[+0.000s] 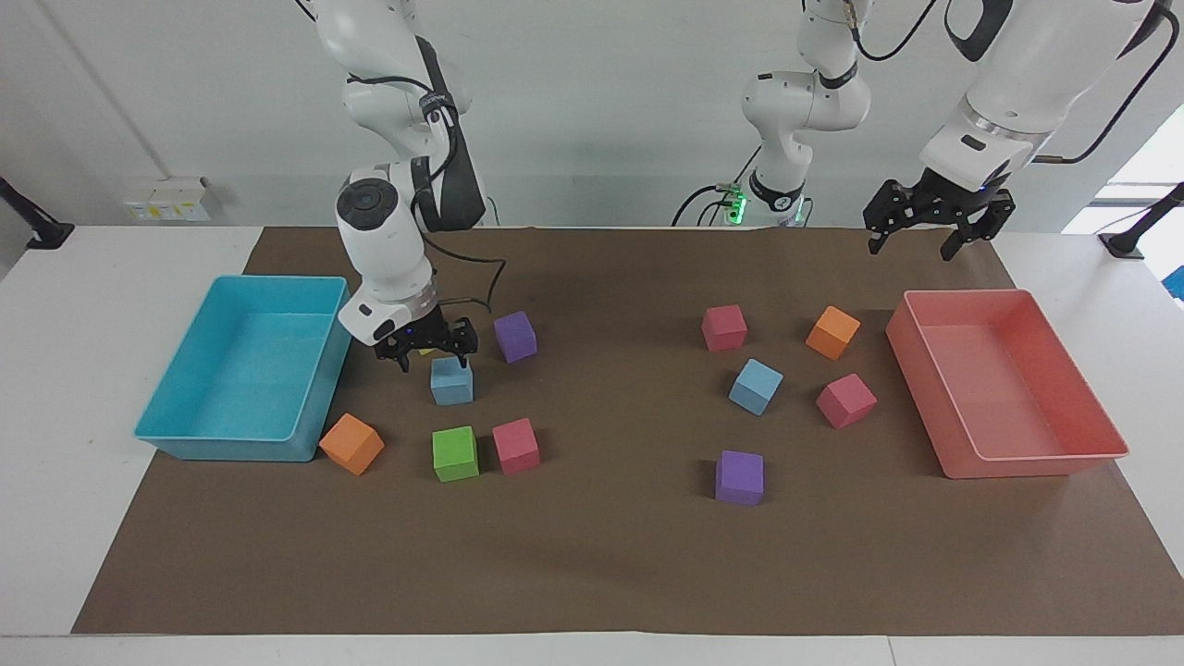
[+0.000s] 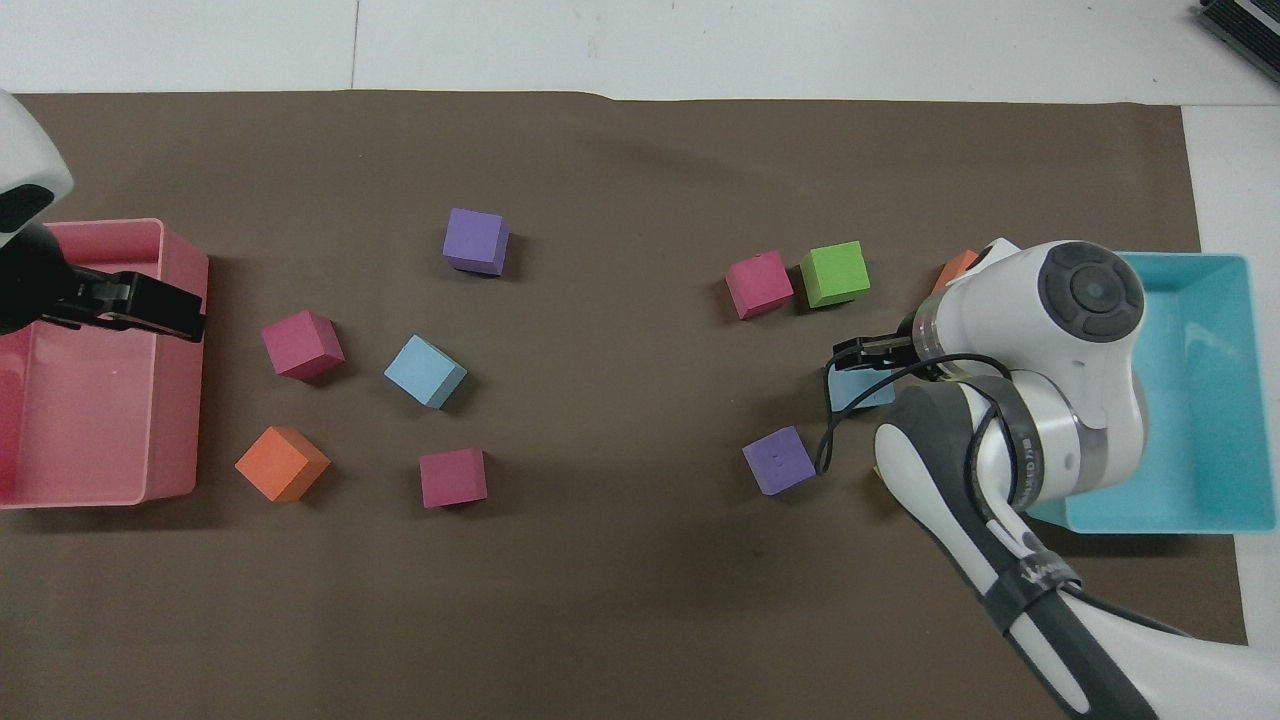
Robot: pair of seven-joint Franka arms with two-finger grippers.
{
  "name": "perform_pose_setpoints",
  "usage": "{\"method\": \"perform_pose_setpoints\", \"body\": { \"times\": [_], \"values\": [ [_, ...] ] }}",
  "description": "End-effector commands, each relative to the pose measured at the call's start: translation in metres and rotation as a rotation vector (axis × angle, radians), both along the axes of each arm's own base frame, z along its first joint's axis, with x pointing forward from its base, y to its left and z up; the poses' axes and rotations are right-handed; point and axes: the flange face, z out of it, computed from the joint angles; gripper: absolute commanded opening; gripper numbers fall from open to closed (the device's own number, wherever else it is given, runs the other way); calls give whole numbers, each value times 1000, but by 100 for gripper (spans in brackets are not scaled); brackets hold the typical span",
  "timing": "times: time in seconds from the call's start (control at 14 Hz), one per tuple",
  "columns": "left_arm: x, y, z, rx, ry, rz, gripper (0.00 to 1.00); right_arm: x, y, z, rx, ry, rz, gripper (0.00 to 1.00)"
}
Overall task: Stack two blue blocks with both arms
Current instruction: 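Reach the right gripper down to the light blue cube, then close the right gripper on the blue cube and lift it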
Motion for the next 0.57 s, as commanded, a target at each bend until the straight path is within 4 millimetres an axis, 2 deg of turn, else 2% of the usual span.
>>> {"method": "perform_pose_setpoints", "body": {
  "times": [0.0,0.14,0.5],
  "values": [
    [-3,3,7,0,6,-3,100,3,9,-23,15,-7,-39,100],
    [-3,3,7,0,6,-3,100,3,20,-37,15,-14,-21,100],
    [-3,3,7,0,6,-3,100,-7,18,-58,10,0,-18,100]
  ]
}}
